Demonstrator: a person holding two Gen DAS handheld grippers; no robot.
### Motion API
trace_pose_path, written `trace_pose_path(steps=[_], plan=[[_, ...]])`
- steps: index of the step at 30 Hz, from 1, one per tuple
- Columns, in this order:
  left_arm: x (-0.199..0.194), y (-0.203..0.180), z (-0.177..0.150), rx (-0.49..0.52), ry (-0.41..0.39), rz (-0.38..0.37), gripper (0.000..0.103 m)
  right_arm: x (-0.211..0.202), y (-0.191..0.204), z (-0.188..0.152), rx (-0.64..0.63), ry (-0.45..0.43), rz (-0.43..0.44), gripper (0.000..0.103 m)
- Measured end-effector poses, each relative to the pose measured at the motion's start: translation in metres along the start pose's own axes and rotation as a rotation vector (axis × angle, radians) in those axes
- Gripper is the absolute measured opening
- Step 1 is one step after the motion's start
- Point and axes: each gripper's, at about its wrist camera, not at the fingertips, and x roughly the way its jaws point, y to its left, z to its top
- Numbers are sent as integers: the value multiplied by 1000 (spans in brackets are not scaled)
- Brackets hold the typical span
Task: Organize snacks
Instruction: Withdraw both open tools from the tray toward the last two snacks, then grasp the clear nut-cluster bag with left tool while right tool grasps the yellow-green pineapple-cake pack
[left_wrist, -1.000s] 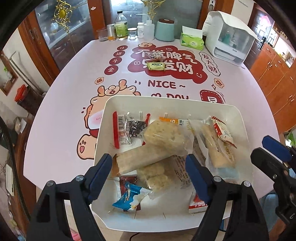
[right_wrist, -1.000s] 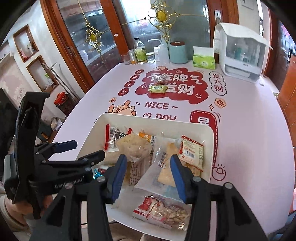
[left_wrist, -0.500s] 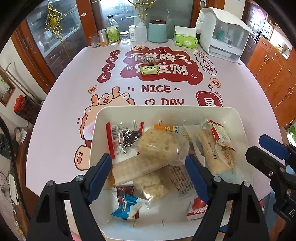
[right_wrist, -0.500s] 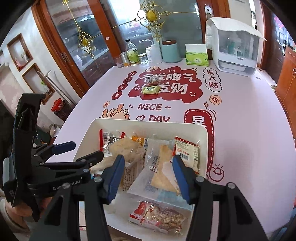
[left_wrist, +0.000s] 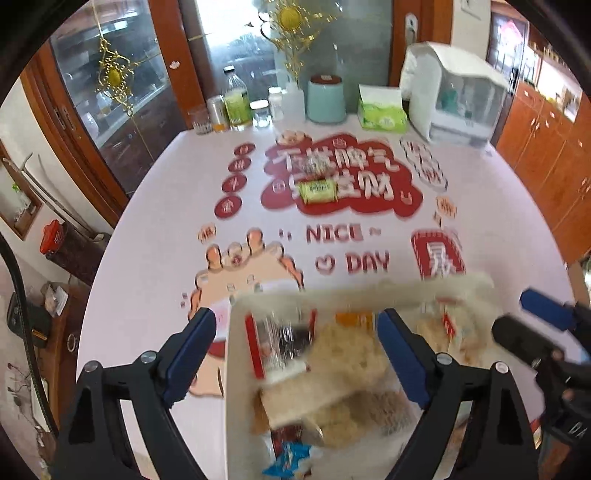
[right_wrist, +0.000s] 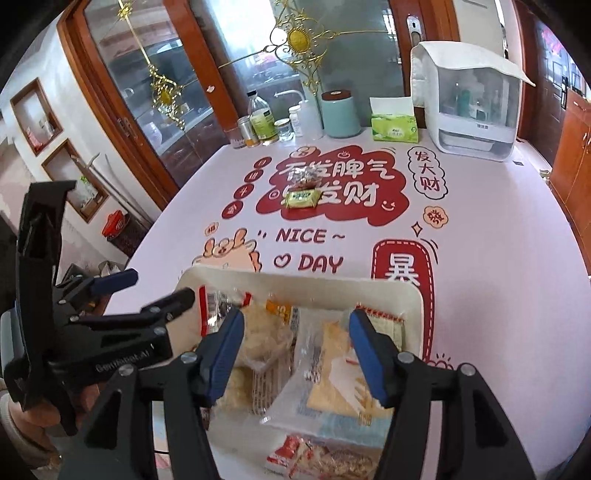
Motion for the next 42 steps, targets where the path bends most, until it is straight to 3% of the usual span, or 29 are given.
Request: trace_pose_path(steps=[11, 18, 23, 27, 34, 37, 42], plan=[[-20, 40, 106, 55, -155, 62, 91, 3, 1, 64, 20, -98, -48, 61], [-8, 61, 166, 46, -150, 23, 92, 11, -6, 122, 28, -153, -77, 62], [31, 58, 195, 120, -107, 41, 92, 35, -10, 166, 0, -142, -92, 63], [80, 47, 208, 184, -49, 52, 92, 69, -16, 190, -28, -76, -76, 63], [164, 28, 201, 145, 62, -3, 92, 153, -40, 222, -29, 81, -85, 63], [197, 19, 198, 168, 82, 12, 92, 192, -55, 226, 7, 145, -42, 63], [245, 31, 222, 159, 139, 36, 92, 249, -57, 223, -17, 236, 34, 63]])
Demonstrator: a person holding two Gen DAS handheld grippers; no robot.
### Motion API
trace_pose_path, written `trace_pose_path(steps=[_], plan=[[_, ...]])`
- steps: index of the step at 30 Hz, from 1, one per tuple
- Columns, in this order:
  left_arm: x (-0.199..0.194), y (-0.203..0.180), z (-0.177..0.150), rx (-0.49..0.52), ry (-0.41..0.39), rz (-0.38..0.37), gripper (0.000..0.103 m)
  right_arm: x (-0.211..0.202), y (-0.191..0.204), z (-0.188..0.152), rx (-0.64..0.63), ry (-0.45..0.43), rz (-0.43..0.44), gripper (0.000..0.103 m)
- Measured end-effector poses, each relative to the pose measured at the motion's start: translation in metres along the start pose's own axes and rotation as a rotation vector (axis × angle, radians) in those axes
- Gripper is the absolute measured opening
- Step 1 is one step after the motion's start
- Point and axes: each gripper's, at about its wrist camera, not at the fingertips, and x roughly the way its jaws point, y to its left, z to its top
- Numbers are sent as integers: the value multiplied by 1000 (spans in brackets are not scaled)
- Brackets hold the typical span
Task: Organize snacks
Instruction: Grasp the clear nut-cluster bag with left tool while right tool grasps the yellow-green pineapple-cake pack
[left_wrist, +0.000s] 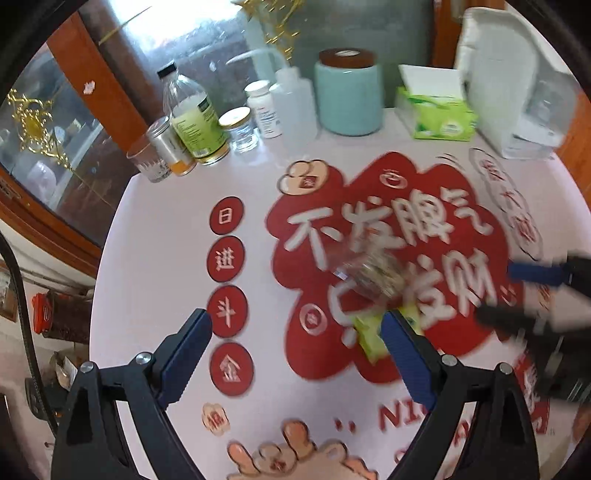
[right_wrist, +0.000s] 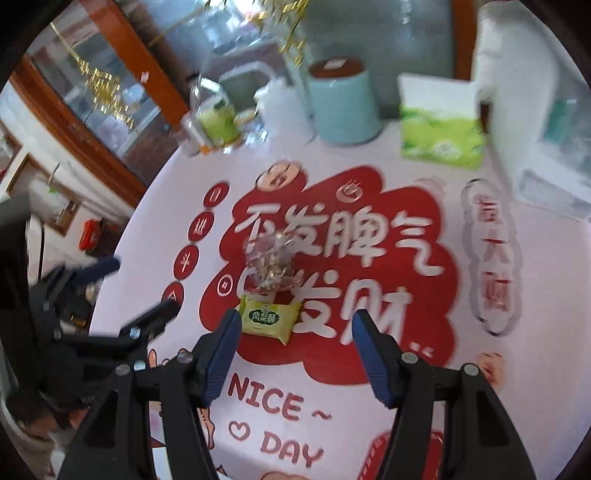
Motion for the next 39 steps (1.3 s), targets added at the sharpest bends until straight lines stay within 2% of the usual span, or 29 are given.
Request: trace_pose_path(steps=[6, 11, 18, 23, 24, 25, 27, 31, 36, 39], plan=[[30, 28, 27, 12, 52, 7, 92, 57, 25, 2, -213, 77, 13, 63], [47, 41, 29, 56, 71, 28, 92, 92, 41, 0, -371, 132, 65, 63], [68, 52, 20, 60, 107, 17, 92, 117, 52, -2, -497, 183, 122, 64], [77, 48, 20, 53, 115, 3, 92, 118, 64, -7, -575, 219, 165, 64], [79, 44, 20, 55, 115, -4, 92, 117, 65, -9, -591, 217, 156, 63], [79, 41, 22, 59, 115, -9, 92, 116, 67, -12, -616, 208, 132, 57], [81, 31, 24, 66, 115, -19, 92, 112, 67, -18, -654, 181, 73, 40], [90, 7, 30, 75, 128, -59, 92, 101, 42, -18, -543, 177, 88, 37], [103, -24, 42, 44, 152, -131, 92, 80, -4, -25, -417, 136, 50, 36], [114, -40, 48, 17, 187, -149, 92, 69, -28, -28, -344, 118, 21, 37]])
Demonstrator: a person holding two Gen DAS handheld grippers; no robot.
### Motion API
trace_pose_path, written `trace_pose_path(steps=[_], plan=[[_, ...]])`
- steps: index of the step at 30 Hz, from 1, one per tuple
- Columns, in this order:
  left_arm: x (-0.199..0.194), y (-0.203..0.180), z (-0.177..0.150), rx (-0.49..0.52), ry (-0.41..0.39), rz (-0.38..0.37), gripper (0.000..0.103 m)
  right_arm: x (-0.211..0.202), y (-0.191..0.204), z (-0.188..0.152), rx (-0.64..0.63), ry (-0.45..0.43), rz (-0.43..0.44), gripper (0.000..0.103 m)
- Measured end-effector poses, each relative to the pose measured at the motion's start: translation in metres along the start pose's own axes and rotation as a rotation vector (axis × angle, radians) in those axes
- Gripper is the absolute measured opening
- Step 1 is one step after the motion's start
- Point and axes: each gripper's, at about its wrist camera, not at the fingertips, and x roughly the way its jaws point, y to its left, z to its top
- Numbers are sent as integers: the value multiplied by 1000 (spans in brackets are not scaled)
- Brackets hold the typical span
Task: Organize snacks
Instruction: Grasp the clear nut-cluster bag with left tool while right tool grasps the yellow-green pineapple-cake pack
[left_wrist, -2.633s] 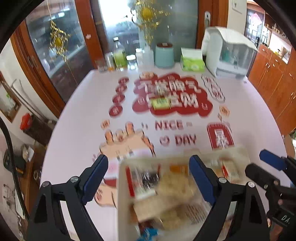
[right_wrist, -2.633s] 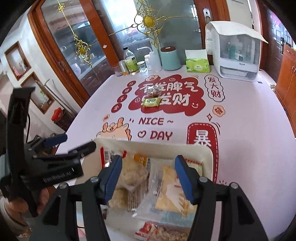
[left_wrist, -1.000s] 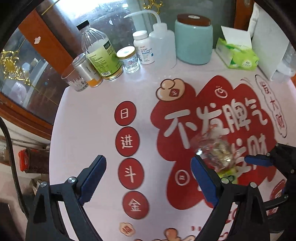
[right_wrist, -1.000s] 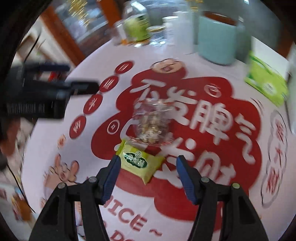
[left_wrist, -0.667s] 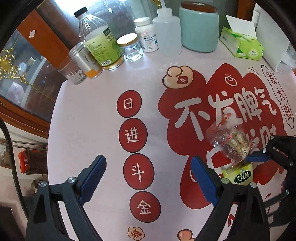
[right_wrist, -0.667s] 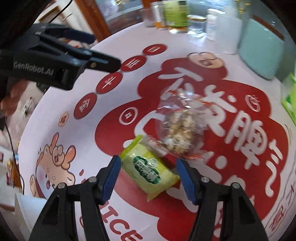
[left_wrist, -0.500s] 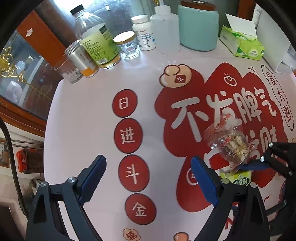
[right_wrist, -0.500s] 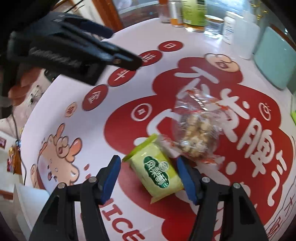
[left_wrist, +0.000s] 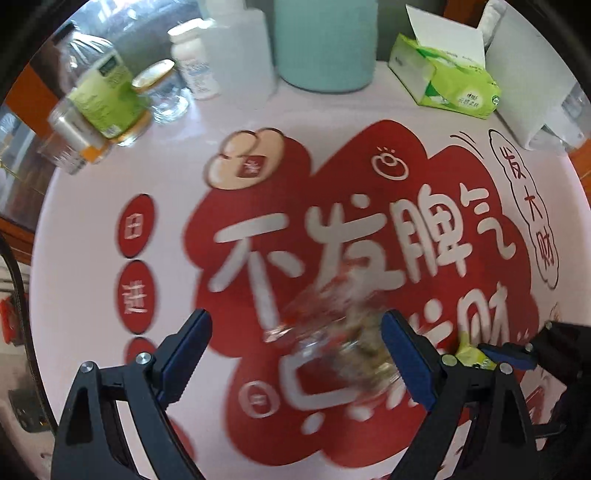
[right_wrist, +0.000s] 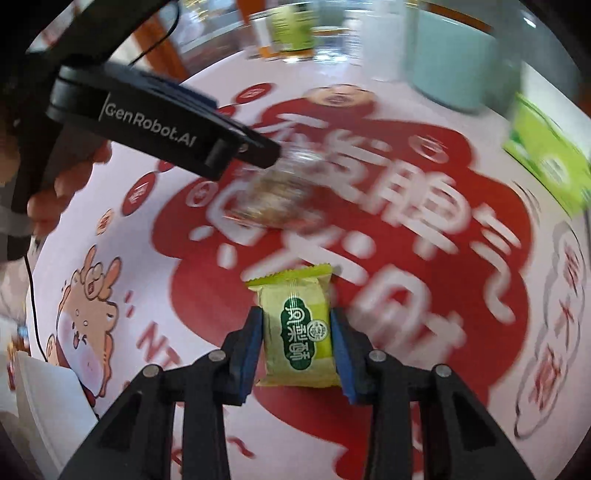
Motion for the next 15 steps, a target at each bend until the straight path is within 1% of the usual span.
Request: trace_pose_path(steps=[3, 7, 8, 10, 12, 13, 14, 15], plan=[[13, -9, 6, -38, 40, -4, 92, -9, -16, -12, 68, -9, -28, 36], [29, -18, 7, -85, 93, 22, 92, -12, -30, -22, 126, -11, -63, 36], [31, -21, 6, -95, 102, 25, 94, -14, -31, -26, 137, -11, -71, 36], [30, -22, 5, -117, 84, 37, 93, -17, -33, -31, 161, -16, -85, 36], [28, -23, 2, -126, 72, 29, 87, -24, -33, -36, 184, -30, -98, 36], [26, -24, 0, -135, 67, 3, 74, -29, -33, -38, 197, -40, -112, 36], [21, -27, -2, -139, 57, -6, 58, -33, -33, -39, 209, -48, -120, 36], [18, -29, -4, -131, 48, 6, 53, -38, -32, -41, 216, -55, -130, 36]])
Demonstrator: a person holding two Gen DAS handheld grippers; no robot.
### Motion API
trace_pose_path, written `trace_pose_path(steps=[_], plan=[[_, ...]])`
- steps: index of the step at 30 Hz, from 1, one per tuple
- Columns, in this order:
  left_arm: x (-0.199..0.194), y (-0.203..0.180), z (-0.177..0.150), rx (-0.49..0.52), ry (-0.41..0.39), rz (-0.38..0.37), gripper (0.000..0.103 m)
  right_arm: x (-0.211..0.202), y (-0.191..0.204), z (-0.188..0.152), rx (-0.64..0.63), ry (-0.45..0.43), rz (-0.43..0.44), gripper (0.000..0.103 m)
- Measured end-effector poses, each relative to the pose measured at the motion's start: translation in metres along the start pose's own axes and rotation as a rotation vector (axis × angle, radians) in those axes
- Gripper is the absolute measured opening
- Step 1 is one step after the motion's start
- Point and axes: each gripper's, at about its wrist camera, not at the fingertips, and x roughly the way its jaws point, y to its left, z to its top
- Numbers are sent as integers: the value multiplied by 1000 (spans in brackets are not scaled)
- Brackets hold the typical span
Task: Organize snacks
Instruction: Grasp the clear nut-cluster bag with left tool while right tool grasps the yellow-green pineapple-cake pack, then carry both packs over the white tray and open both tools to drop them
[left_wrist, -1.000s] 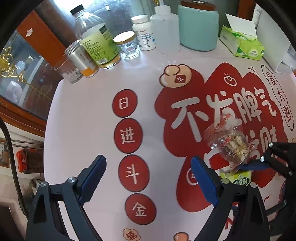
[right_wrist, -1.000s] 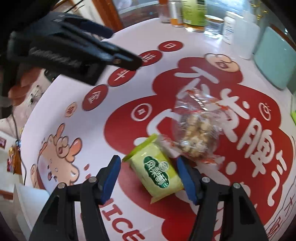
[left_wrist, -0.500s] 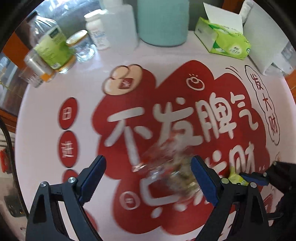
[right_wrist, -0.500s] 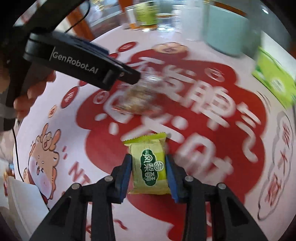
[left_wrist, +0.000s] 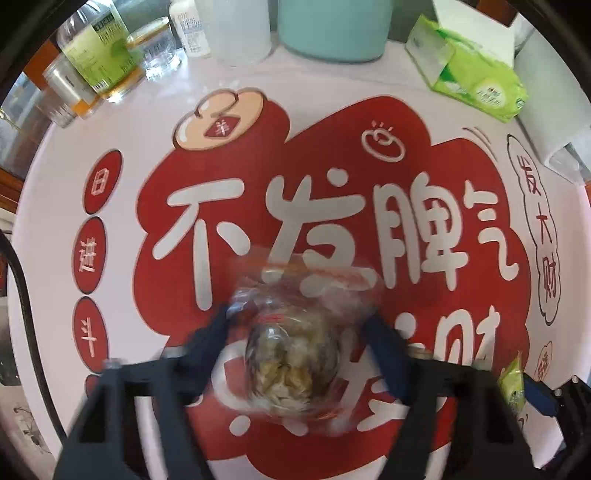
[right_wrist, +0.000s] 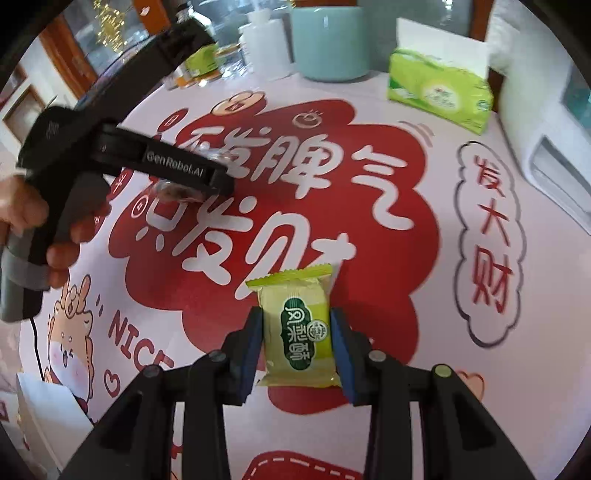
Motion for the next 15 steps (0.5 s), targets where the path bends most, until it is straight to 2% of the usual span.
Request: trace_pose_path(steps=[2, 6, 9, 11, 13, 15], plan=[[-4, -8, -5, 34, -10, 20, 47, -12, 3, 0, 1, -29, -50, 36], [-10, -17, -18, 68, -31, 35, 46, -42, 20, -1, -11, -102, -143, 36], [-33, -17, -32, 90, -70, 43, 46, -68, 37, 0, -17, -164, -206, 36], [-63, -15, -46, 132, -126, 49, 46, -92, 47, -4, -7, -215, -214, 36], [-104, -17, -65, 183, -198, 50, 46, -117, 61, -10, 0, -260, -261, 36], [-150, -18, -94, 232, -264, 50, 46, -142, 74, -20, 8, -316, -275, 36]])
